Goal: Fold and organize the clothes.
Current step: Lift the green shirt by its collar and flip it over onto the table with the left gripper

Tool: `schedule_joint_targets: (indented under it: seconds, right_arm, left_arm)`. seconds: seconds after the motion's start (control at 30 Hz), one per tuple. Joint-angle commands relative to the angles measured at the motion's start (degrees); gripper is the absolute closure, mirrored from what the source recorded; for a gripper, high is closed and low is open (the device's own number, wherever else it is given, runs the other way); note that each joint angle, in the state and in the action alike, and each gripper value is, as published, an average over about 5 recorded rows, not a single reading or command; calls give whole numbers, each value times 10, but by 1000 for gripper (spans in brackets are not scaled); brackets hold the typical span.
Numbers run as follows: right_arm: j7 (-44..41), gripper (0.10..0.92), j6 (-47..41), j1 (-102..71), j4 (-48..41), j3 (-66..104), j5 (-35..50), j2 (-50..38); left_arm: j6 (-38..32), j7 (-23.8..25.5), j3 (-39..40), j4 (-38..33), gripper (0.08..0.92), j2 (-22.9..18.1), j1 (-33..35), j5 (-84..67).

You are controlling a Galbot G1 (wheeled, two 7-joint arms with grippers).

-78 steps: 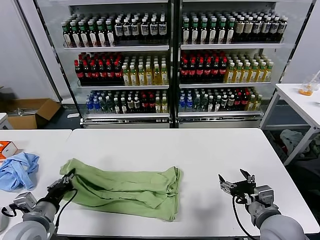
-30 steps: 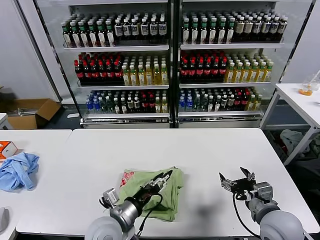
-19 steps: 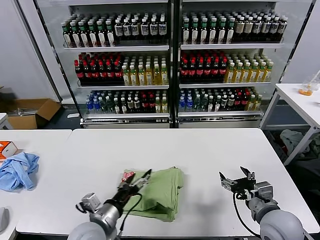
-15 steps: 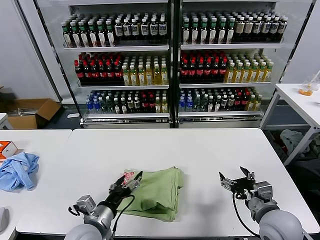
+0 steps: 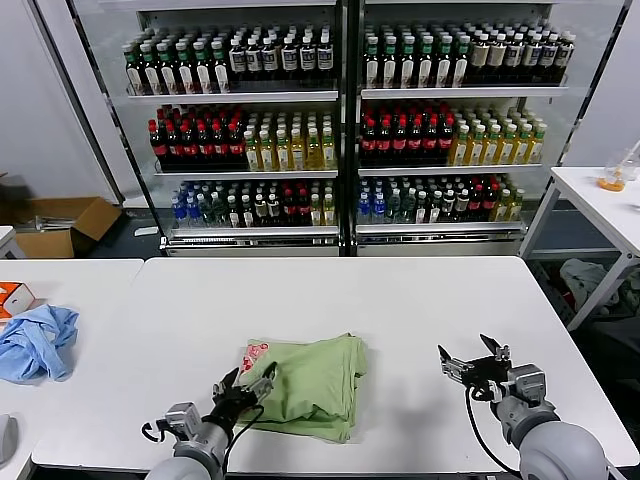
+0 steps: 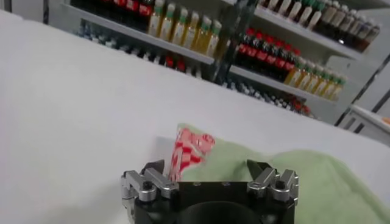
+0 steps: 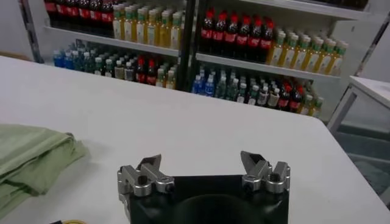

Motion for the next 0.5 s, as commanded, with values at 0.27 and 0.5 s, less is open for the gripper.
schedule_joint_targets:
  seconds: [0.27,0.5]
  right_arm:
    - [3,203,-2,-7,11,7,-1,-6]
    - [3,203,-2,-12,14,6,-3,-5]
  left_arm:
    - [13,44,-26,16,264,1,1,-126]
    - [22,54,-64,29,463,-1,-1,-231]
